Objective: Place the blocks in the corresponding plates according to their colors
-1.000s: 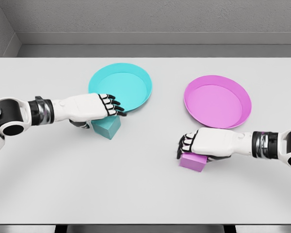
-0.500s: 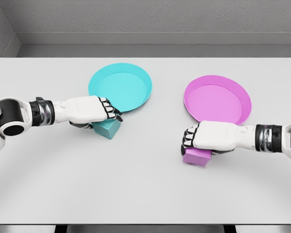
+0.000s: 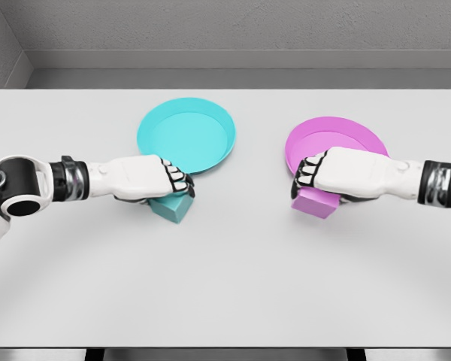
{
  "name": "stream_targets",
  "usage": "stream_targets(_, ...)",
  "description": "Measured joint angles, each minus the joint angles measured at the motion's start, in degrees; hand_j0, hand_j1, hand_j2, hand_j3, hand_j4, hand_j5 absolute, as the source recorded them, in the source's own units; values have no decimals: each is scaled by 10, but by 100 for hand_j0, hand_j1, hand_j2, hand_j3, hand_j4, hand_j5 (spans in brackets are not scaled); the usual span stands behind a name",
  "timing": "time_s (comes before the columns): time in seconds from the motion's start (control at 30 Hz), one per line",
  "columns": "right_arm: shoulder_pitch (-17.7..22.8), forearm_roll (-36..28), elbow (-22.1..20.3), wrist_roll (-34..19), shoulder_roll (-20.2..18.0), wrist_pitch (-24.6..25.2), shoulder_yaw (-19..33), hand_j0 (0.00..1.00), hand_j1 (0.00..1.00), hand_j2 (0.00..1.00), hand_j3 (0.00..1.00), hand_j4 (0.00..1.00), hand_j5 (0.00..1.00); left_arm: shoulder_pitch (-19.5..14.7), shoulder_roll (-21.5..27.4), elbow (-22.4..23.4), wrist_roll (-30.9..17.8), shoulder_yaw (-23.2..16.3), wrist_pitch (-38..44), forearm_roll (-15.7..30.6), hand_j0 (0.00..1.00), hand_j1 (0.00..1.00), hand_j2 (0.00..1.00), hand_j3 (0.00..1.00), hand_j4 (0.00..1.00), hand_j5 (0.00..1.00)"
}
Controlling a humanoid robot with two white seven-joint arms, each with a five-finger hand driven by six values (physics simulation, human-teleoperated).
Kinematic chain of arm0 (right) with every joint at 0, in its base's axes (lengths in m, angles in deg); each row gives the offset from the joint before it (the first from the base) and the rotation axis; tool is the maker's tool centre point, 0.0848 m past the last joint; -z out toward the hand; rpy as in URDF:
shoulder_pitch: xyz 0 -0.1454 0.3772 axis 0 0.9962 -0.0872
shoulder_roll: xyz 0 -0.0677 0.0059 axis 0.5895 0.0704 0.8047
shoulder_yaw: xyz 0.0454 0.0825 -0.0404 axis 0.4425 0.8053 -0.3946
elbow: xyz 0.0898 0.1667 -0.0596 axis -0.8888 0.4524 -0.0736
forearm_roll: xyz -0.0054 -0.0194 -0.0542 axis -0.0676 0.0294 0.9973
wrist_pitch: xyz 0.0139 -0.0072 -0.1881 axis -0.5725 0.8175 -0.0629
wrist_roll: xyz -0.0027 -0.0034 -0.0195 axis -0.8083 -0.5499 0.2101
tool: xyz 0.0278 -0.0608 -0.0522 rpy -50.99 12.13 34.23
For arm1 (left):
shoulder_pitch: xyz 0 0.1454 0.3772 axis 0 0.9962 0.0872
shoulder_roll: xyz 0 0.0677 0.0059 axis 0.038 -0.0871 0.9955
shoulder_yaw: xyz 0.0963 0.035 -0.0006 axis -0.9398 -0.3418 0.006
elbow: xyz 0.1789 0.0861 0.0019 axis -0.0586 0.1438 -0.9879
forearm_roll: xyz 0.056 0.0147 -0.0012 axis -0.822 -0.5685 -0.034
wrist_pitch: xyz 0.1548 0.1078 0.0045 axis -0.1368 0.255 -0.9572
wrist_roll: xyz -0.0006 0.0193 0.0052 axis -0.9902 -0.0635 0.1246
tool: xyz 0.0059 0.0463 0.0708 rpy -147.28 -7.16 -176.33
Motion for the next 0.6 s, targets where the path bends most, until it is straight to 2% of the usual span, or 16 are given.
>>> stream_targets(0.1,0,0,3,0,0,31,8,43,43,43,43,43,43,-4,7,-9,1,1,0,4,44,44,44,44,44,44)
stream_targets(0.2,0,1,5,-1,0,83,13,43,43,43,43,43,43,-7,13,-12,3,7,-1,11,44,44,44,44,44,44)
stream_targets(0.33,0,2,5,-10,0,161,20,43,43,43,43,43,43,-32,16,-7,4,18,-1,19,44,44,44,44,44,44)
stream_targets(0.43,0,2,5,-16,4,213,25,43,43,43,43,43,43,-59,11,15,4,20,-1,18,44,44,44,44,44,44)
stream_targets(0.6,-4,3,6,-20,14,266,27,43,43,43,43,43,43,-89,-23,76,2,17,-1,12,44,44,44,44,44,44)
